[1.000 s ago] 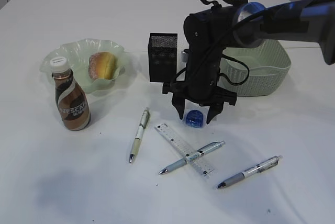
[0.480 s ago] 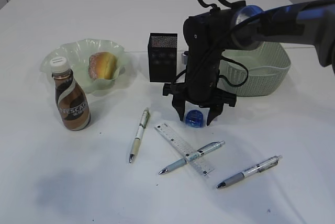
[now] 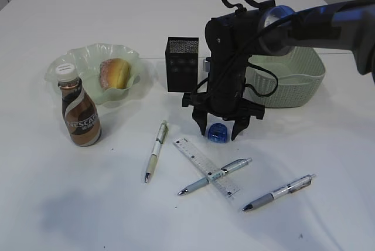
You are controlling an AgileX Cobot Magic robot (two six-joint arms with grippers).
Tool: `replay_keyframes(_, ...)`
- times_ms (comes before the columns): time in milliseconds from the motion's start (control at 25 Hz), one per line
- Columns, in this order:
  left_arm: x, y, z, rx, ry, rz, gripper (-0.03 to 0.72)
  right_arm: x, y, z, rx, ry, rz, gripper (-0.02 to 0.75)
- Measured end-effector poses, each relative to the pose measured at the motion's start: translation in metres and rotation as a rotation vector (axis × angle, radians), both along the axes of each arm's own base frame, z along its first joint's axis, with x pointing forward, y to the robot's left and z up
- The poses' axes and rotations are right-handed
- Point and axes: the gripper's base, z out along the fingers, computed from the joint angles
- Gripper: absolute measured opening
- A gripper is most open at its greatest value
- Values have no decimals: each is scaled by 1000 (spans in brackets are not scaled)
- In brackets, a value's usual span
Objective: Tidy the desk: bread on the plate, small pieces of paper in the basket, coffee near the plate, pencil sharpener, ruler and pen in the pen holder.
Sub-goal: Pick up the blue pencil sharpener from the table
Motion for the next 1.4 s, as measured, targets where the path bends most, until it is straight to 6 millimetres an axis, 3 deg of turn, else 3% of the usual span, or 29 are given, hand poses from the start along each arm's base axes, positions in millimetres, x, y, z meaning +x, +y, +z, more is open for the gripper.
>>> replay_keyframes(520,0,0,0,0,0,0,488,-1,0,-6,-12,25,0,526)
replay_keyframes(920,0,0,0,0,0,0,486,4,2,-1,-2,3,0,370)
replay_keyframes(1400,0,0,0,2,-1,0,484,4,2,-1,-2,3,0,344)
